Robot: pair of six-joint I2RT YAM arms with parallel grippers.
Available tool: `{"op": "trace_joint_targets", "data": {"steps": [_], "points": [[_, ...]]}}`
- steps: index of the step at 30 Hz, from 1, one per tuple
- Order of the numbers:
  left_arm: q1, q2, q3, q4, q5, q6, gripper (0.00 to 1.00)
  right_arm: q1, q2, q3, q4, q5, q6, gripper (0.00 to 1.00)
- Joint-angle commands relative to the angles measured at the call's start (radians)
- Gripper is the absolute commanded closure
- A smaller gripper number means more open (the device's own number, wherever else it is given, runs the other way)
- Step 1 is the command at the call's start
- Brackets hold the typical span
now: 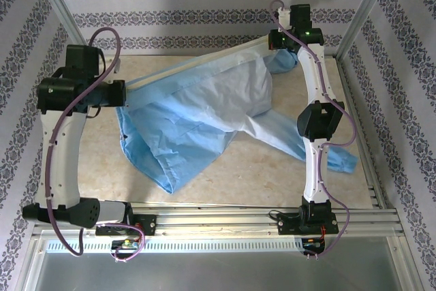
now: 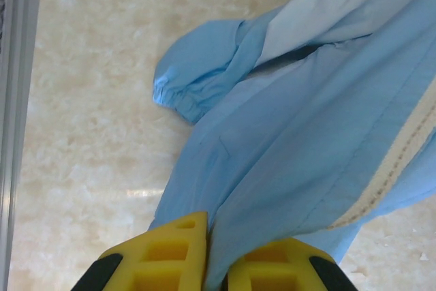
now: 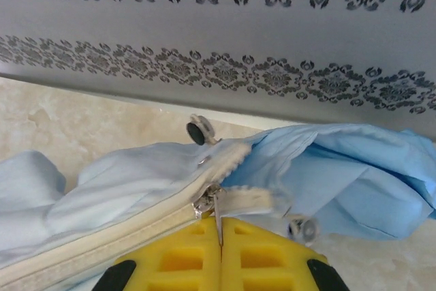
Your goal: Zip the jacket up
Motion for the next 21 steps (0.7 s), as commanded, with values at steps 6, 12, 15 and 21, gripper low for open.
{"op": "trace_joint_targets", "data": {"steps": [6, 12, 15, 21], "points": [[0.125, -0.067, -0.117, 0.068, 0.037, -0.011, 1.00, -0.053, 0.013, -0.001, 0.094, 0.082, 0.036, 1.00], [0.155, -0.040, -0.133, 0.111, 0.088, -0.017, 1.00, -0.054, 0.003, -0.002, 0.097, 0.082, 0.027, 1.00], [0.166, -0.019, -0.112, 0.115, 0.094, -0.011, 1.00, -0.053, -0.015, -0.005, 0.109, 0.082, 0.019, 1.00], [0.198, -0.030, -0.180, 0.153, 0.123, -0.027, 1.00, -0.042, -0.067, -0.109, 0.153, 0.049, -0.012, 1.00]]}}
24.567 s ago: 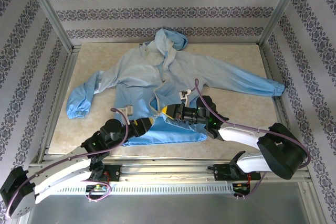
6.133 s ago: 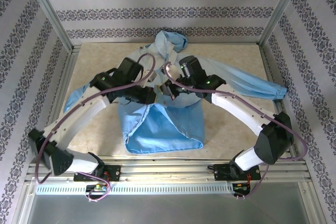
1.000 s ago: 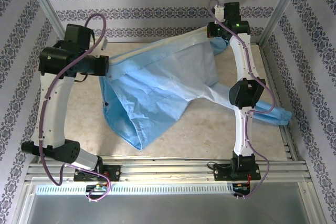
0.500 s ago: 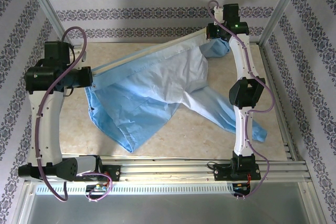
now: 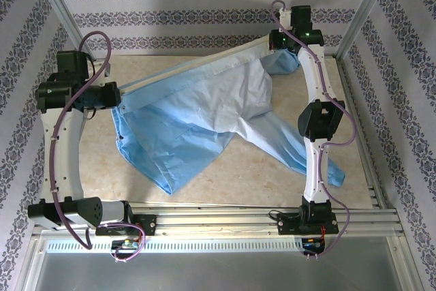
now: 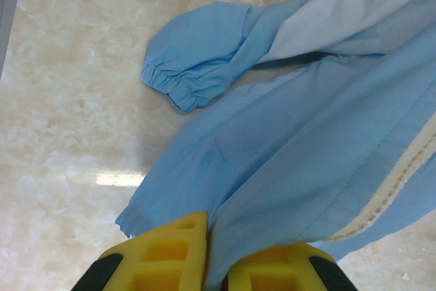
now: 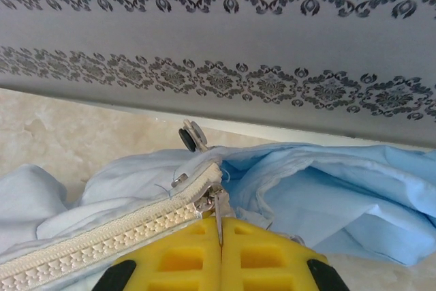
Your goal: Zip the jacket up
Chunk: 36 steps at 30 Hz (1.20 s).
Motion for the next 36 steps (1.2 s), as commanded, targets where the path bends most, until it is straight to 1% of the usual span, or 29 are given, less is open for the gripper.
{"op": "trace_joint_targets", "data": {"steps": [1, 5, 9, 13, 15, 16, 18, 19, 20, 21, 22, 24, 26, 27, 28, 30, 32, 36], "points": [[0.042, -0.042, -0.062, 0.041, -0.015, -0.027, 1.00, -0.031, -0.072, -0.078, 0.088, 0.059, -0.029, 1.00], [0.061, -0.096, -0.212, 0.072, 0.013, -0.044, 1.00, -0.017, -0.120, -0.207, 0.125, 0.075, -0.050, 1.00], [0.092, -0.140, -0.324, 0.082, 0.042, -0.058, 1.00, -0.012, -0.139, -0.264, 0.132, 0.078, -0.060, 1.00], [0.108, -0.158, -0.397, 0.084, 0.054, -0.071, 1.00, -0.005, -0.153, -0.318, 0.143, 0.094, -0.067, 1.00], [0.112, -0.162, -0.429, 0.084, 0.053, -0.075, 1.00, -0.002, -0.162, -0.350, 0.154, 0.105, -0.067, 0.92], [0.116, -0.164, -0.442, 0.085, 0.046, -0.078, 0.94, -0.001, -0.169, -0.366, 0.162, 0.109, -0.065, 0.90], [0.120, -0.166, -0.467, 0.083, 0.028, -0.073, 0.74, 0.002, -0.188, -0.398, 0.176, 0.120, -0.067, 0.79], [0.122, -0.167, -0.472, 0.078, 0.017, -0.069, 0.66, 0.005, -0.199, -0.412, 0.181, 0.126, -0.071, 0.73], [0.122, -0.168, -0.475, 0.071, 0.006, -0.068, 0.61, 0.006, -0.211, -0.422, 0.183, 0.134, -0.076, 0.68], [0.122, -0.170, -0.475, 0.063, -0.006, -0.065, 0.55, 0.009, -0.226, -0.433, 0.185, 0.146, -0.079, 0.60], [0.122, -0.176, -0.472, 0.057, -0.018, -0.061, 0.52, 0.011, -0.242, -0.446, 0.190, 0.154, -0.081, 0.52], [0.122, -0.193, -0.463, 0.048, -0.049, -0.056, 0.47, 0.013, -0.274, -0.472, 0.200, 0.167, -0.081, 0.39], [0.122, -0.214, -0.447, 0.044, -0.078, -0.047, 0.43, 0.015, -0.309, -0.502, 0.211, 0.169, -0.074, 0.32], [0.122, -0.225, -0.434, 0.041, -0.091, -0.041, 0.40, 0.015, -0.330, -0.522, 0.219, 0.169, -0.068, 0.24], [0.122, -0.235, -0.422, 0.037, -0.109, -0.034, 0.37, 0.016, -0.353, -0.547, 0.229, 0.169, -0.062, 0.20], [0.122, -0.249, -0.392, 0.026, -0.139, -0.016, 0.33, 0.019, -0.403, -0.599, 0.251, 0.170, -0.055, 0.18], [0.122, -0.260, -0.362, 0.023, -0.151, 0.003, 0.31, 0.022, -0.463, -0.664, 0.279, 0.171, -0.051, 0.18], [0.122, -0.304, -0.328, 0.086, -0.141, 0.017, 0.25, 0.026, -0.633, -0.889, 0.419, 0.172, -0.040, 0.16]]}}
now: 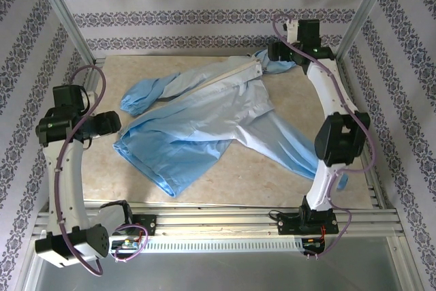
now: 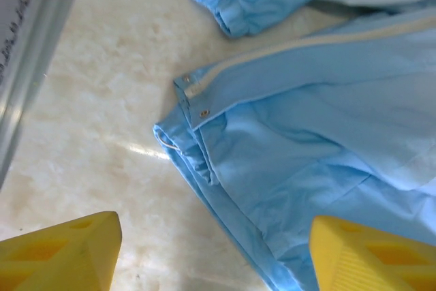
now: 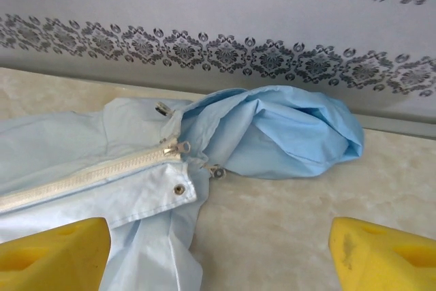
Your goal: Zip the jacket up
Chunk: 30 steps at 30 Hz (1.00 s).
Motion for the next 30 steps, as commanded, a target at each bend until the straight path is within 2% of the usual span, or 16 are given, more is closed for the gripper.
{"op": "trace_joint_targets", "data": {"steps": [1, 2, 4, 5, 7, 10, 15, 19, 23, 27, 30], "points": [[0.010, -0.052, 0.022, 0.070, 0.013, 0.042, 0.23, 0.010, -0.146, -0.180, 0.162, 0.020, 0.038, 0.16], [0.010, -0.071, 0.008, 0.124, 0.054, 0.033, 0.13, 0.009, -0.192, -0.254, 0.218, 0.018, 0.054, 0.15], [0.008, -0.101, -0.033, 0.260, 0.142, -0.015, 0.00, 0.012, -0.285, -0.408, 0.315, 0.022, 0.089, 0.13], [0.008, -0.105, -0.050, 0.308, 0.183, -0.034, 0.00, 0.013, -0.317, -0.460, 0.336, 0.030, 0.099, 0.12], [0.005, -0.104, -0.095, 0.426, 0.254, -0.070, 0.00, 0.016, -0.380, -0.564, 0.361, 0.052, 0.110, 0.02], [-0.003, -0.143, -0.239, 0.666, 0.340, -0.069, 0.00, 0.014, -0.464, -0.725, 0.441, 0.112, 0.119, 0.02], [-0.028, -0.282, -0.627, 1.184, 0.271, -0.102, 0.00, -0.004, -0.571, -1.067, 0.748, 0.197, 0.073, 0.02], [-0.041, -0.338, -0.868, 1.455, 0.184, -0.101, 0.00, 0.000, -0.625, -1.248, 0.896, 0.289, 0.042, 0.02], [-0.045, -0.388, -1.044, 1.615, 0.069, -0.055, 0.00, 0.007, -0.633, -1.332, 0.935, 0.357, 0.019, 0.02], [-0.073, -0.410, -1.175, 1.731, -0.073, -0.001, 0.00, 0.005, -0.652, -1.450, 1.137, 0.359, 0.037, 0.02], [-0.109, -0.351, -1.207, 1.784, -0.147, 0.040, 0.00, 0.006, -0.601, -1.477, 1.282, 0.327, 0.053, 0.02]]}}
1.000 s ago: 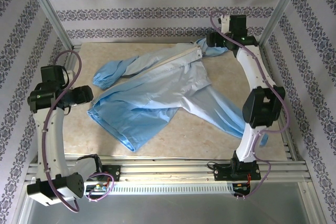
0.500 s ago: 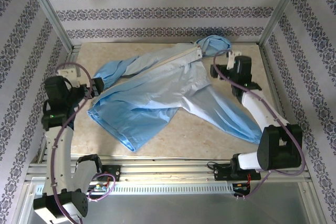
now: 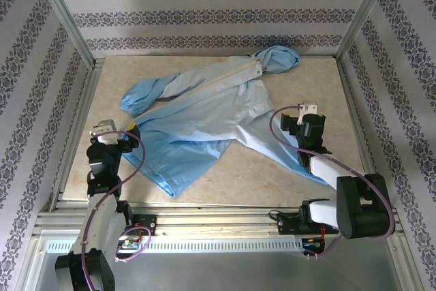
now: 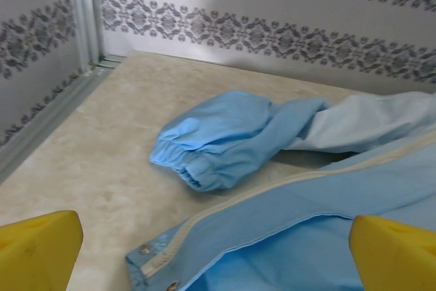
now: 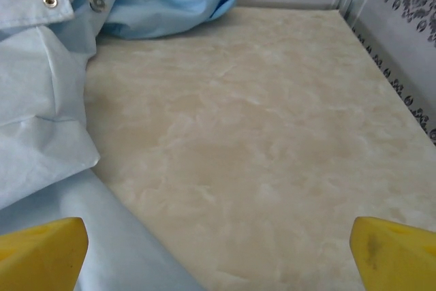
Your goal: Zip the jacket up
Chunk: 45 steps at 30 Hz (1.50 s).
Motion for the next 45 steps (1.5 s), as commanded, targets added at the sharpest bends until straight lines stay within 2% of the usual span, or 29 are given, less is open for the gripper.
{"op": "trace_joint_targets", "data": {"steps": [1, 8, 13, 20, 25, 30, 45], "points": [[-0.036, 0.072, -0.036, 0.238, -0.112, 0.076, 0.00, 0.004, 0.046, -0.020, 0.241, 0.007, 0.005, 0.02], [-0.067, 0.450, -0.021, 0.473, 0.017, 0.032, 0.00, 0.005, 0.181, -0.086, 0.427, -0.028, -0.003, 0.02], [-0.080, 0.690, 0.002, 0.728, 0.006, 0.010, 0.00, 0.003, 0.287, -0.103, 0.574, -0.041, -0.007, 0.02], [-0.093, 0.988, 0.060, 0.947, 0.015, 0.017, 0.00, -0.018, 0.273, -0.032, 0.387, -0.071, 0.016, 0.02], [-0.095, 0.939, 0.122, 0.756, -0.025, 0.008, 0.00, -0.026, 0.280, -0.009, 0.410, -0.078, 0.021, 0.02], [-0.159, 0.919, 0.241, 0.507, -0.077, 0.073, 0.00, -0.026, 0.279, -0.009, 0.406, -0.078, 0.021, 0.02], [-0.164, 0.923, 0.237, 0.522, -0.071, 0.080, 0.00, -0.026, 0.279, -0.009, 0.405, -0.079, 0.021, 0.02]]}}
